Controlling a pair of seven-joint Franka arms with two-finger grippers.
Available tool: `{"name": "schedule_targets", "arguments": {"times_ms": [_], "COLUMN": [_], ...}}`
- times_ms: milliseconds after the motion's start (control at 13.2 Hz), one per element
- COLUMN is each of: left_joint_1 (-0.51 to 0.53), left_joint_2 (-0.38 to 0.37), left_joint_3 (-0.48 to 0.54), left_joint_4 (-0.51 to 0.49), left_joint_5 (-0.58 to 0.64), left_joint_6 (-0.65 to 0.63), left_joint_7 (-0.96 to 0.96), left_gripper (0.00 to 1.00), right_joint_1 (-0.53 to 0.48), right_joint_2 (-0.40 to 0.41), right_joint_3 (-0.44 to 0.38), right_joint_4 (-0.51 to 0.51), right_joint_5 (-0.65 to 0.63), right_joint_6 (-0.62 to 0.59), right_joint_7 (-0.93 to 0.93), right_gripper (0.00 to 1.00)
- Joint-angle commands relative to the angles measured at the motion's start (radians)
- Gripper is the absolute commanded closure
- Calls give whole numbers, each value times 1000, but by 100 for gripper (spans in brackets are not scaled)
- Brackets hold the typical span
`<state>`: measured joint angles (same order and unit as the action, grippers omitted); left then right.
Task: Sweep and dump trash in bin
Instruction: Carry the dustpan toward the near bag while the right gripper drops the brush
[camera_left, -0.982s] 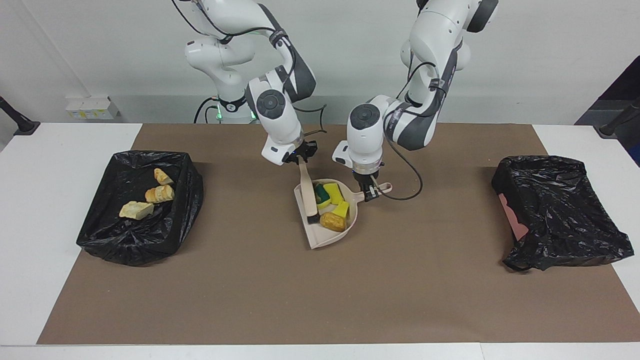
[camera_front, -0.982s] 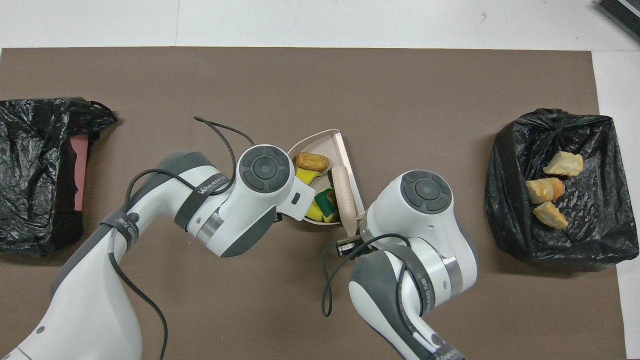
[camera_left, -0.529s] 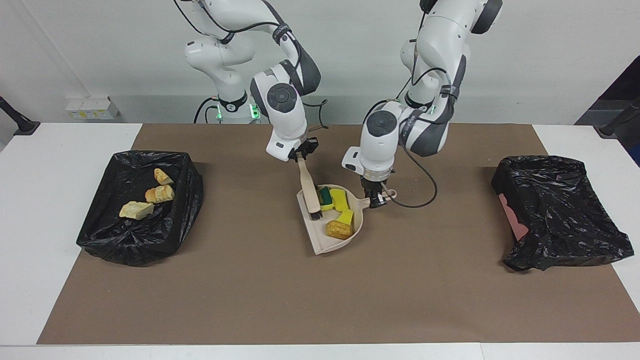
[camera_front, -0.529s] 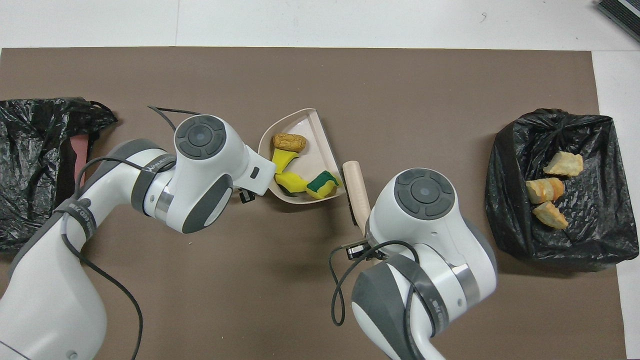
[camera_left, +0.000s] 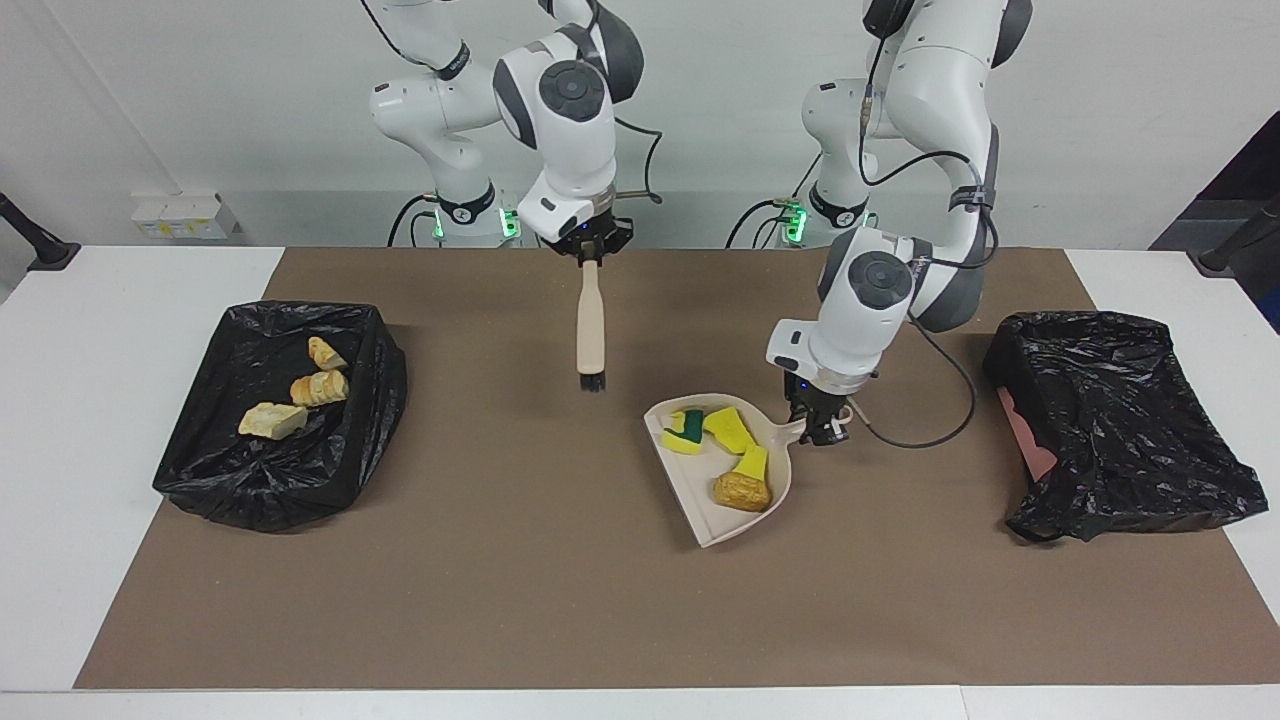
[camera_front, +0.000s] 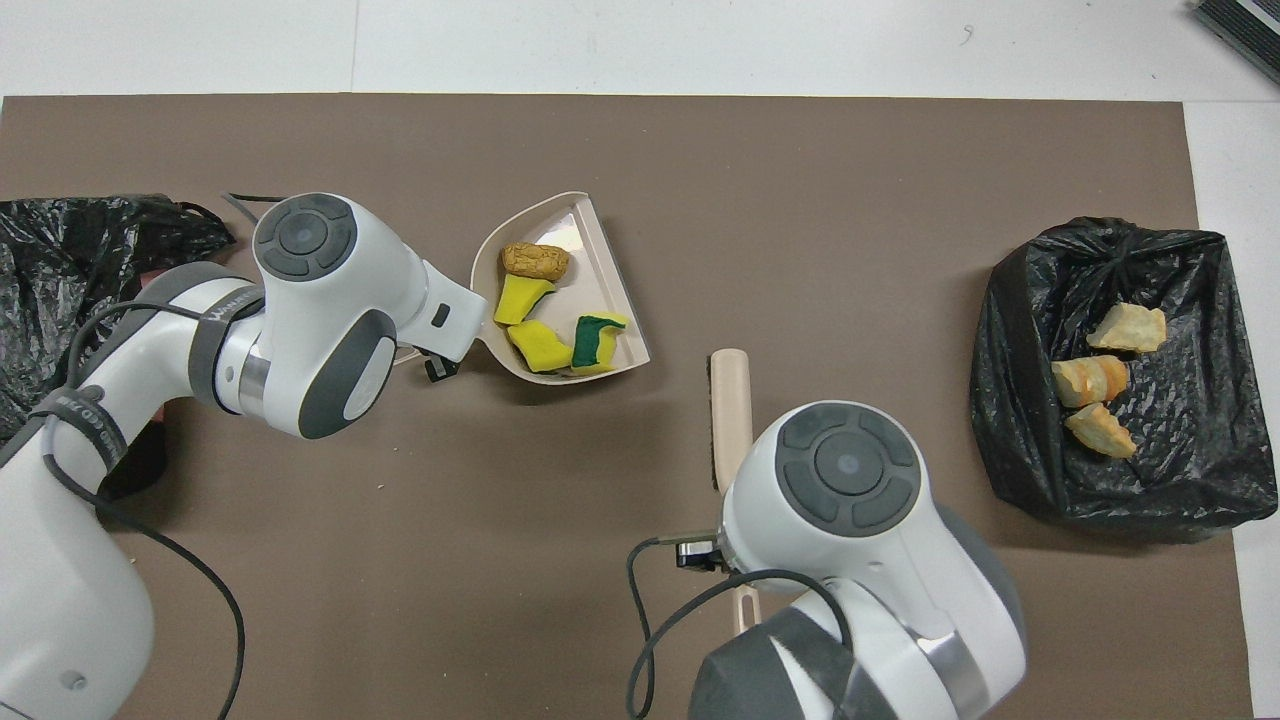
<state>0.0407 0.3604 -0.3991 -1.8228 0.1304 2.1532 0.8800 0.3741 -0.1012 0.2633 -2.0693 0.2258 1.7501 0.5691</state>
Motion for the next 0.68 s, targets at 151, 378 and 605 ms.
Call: {"name": "schedule_targets", "arguments": {"times_ms": [151,378,605], "left_joint_1": [108,198,287], "left_joint_2": [2,-6,-14], "left_joint_3": [2,3,12], "left_joint_4": [161,215,255], "left_joint_5": [-8,-5,9], "left_joint_6": [-215,-292,-364], "left_joint_7": [241,411,592], "left_gripper": [100,100,100], "right_joint_1": [156,172,189], "right_joint_2": [-26,-45,-45], "right_joint_3": [1,1,1], "right_joint_4": [-172,-264,-288], "right_joint_5": [29,29,27], "right_joint_6": [213,274,290], "right_joint_7": [147,178,170], "right_gripper": [100,100,85]}}
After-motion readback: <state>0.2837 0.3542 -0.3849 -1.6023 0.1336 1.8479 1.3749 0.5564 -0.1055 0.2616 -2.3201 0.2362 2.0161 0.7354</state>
